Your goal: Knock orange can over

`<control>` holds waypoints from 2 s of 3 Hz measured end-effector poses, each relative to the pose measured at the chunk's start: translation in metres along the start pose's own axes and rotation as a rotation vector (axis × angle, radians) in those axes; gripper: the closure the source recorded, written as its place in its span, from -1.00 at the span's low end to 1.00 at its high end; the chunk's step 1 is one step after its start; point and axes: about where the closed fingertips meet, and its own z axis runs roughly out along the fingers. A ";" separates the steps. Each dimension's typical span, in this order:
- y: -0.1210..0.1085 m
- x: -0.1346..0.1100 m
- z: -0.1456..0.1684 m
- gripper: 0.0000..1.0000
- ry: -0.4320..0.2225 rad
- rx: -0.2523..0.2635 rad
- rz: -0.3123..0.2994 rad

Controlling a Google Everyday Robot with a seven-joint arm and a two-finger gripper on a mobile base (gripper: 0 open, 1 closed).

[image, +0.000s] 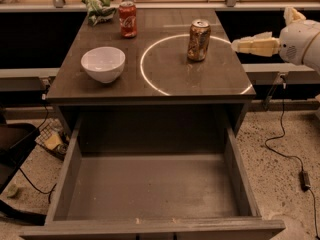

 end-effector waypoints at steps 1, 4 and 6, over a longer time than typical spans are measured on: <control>0.000 0.008 0.028 -1.00 -0.036 -0.030 0.088; 0.031 0.033 0.121 -1.00 -0.015 -0.147 0.189; 0.065 0.055 0.155 -0.96 -0.012 -0.235 0.199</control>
Offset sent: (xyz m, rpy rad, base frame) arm 0.0810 0.0591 -0.0268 0.2673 0.0796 0.1438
